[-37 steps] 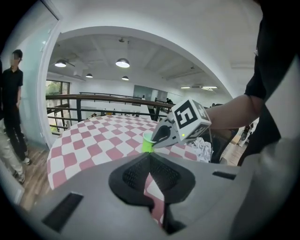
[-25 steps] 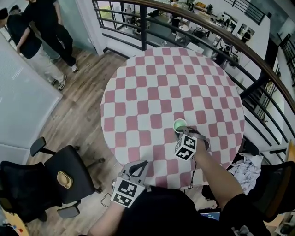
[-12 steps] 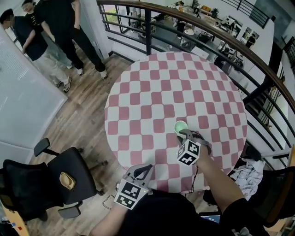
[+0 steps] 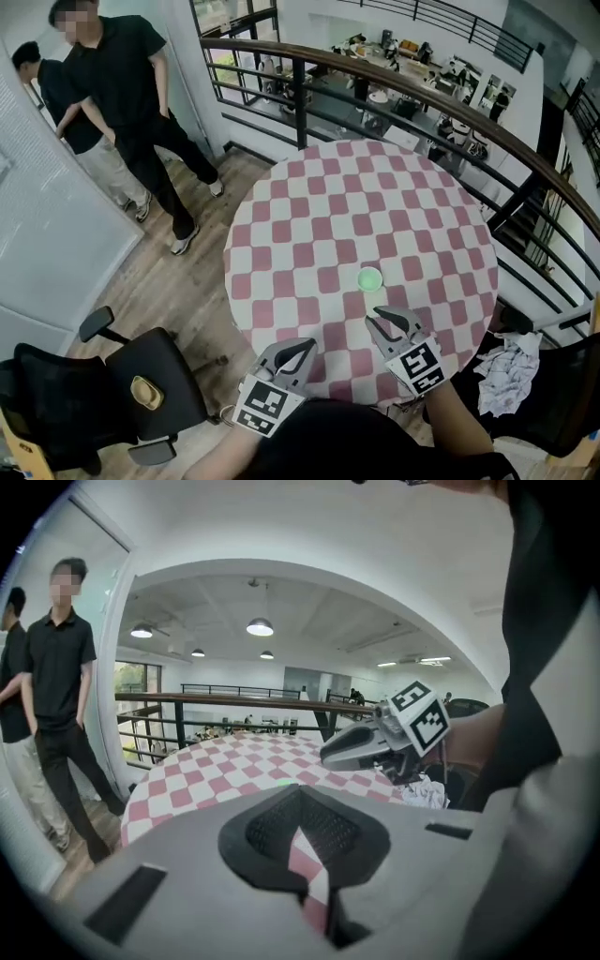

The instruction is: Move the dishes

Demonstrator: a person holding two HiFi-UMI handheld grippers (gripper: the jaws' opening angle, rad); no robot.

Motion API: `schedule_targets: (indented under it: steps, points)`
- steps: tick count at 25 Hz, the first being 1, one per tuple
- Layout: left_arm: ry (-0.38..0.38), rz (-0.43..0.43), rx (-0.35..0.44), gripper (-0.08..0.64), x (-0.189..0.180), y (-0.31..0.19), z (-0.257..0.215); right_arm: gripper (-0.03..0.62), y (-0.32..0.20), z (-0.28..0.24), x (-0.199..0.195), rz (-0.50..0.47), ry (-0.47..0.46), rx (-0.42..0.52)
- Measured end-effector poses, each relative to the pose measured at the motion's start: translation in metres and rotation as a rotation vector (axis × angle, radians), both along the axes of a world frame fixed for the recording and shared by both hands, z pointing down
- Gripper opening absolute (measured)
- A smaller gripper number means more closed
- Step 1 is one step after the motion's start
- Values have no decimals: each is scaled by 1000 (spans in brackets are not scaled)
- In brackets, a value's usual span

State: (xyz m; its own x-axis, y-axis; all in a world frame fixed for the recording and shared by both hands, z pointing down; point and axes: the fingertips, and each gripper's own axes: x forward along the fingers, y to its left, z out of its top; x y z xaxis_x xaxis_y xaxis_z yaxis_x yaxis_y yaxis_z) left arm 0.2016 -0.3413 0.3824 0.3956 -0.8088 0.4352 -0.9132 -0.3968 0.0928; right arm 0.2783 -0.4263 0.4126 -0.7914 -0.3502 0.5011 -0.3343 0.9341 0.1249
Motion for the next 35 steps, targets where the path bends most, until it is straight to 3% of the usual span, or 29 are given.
schedule_targets:
  steps: [4,7,15,21,28,30,35]
  points:
    - [76,-4,81,5,-3,-3,-38,54,33,-83,-2,62,-426,-155]
    - [96,4,130,5,-3,-7,-56,37,50,-118,2,92,-569,-149]
    - [125,16,197,5,-2,-12,-80,26,70,-147,5,84,-582,-77]
    - [125,55,188,3,4,-9,-85,26,67,-161,8,86,-626,12]
    - [142,35,244,5,7,-6,-89,26,71,-153,3,66,-612,-26]
    - [143,14,246,5,5,-4,-89,26,74,-147,-1,48,-578,-76]
    - [133,-76,234,5,-6,7,-82,26,78,-137,-16,-39,-561,-102]
